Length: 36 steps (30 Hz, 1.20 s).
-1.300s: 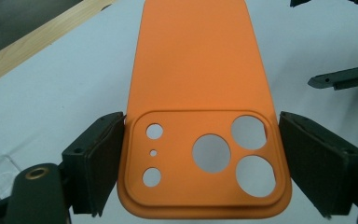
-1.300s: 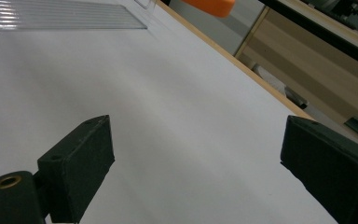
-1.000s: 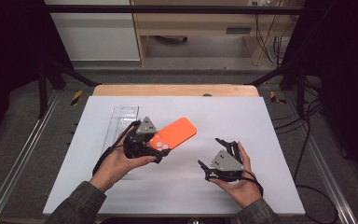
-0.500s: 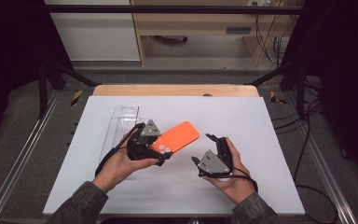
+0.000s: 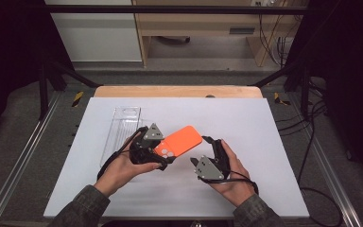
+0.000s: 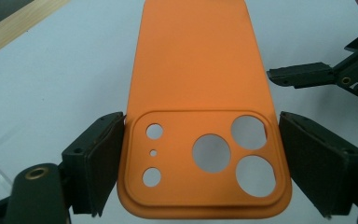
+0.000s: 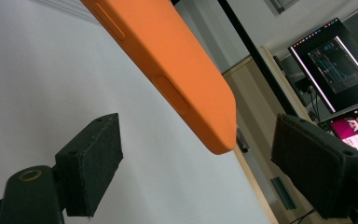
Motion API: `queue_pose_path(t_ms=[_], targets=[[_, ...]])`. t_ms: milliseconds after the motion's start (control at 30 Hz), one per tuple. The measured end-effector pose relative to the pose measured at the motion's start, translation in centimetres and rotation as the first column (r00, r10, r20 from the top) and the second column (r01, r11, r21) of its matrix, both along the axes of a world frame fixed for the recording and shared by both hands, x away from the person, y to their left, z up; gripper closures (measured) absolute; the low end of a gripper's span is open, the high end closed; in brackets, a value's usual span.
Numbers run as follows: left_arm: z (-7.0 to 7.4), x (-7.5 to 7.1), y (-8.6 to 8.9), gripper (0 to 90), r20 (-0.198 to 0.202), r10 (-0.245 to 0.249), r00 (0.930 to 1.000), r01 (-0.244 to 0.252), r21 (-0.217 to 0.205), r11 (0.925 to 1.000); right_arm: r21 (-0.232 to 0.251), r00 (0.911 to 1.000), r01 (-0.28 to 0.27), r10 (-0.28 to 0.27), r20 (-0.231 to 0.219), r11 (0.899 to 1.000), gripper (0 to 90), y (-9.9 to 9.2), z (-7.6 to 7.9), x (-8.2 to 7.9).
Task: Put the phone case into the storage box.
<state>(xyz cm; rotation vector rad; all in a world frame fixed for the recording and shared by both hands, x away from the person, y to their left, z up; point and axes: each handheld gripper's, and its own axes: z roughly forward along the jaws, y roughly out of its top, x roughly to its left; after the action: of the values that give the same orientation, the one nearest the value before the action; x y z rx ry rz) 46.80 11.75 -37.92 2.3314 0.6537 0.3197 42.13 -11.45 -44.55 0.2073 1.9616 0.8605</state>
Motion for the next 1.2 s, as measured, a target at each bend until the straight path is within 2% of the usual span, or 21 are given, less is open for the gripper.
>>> queue_pose_path(t_ms=[567,967,1200], targets=[[0.0,-0.3,0.3,16.6,-0.011,-0.009,0.9999,0.009,-0.003,1.0000,-0.102,0.9963,-0.029,0.037,0.078,0.994,22.2,1.7,-0.6,-0.2],[0.3,-0.6,0.2,16.6,-0.014,-0.019,0.9997,0.019,-0.009,0.9998,-0.194,0.9877,-0.040,0.068,0.141,0.980,33.4,3.1,-0.9,-0.4],[0.2,-0.6,0.2,16.6,-0.016,-0.017,0.9997,0.017,-0.012,0.9998,-0.220,0.9828,-0.030,0.069,0.171,0.975,42.6,3.6,-0.7,-0.5]])
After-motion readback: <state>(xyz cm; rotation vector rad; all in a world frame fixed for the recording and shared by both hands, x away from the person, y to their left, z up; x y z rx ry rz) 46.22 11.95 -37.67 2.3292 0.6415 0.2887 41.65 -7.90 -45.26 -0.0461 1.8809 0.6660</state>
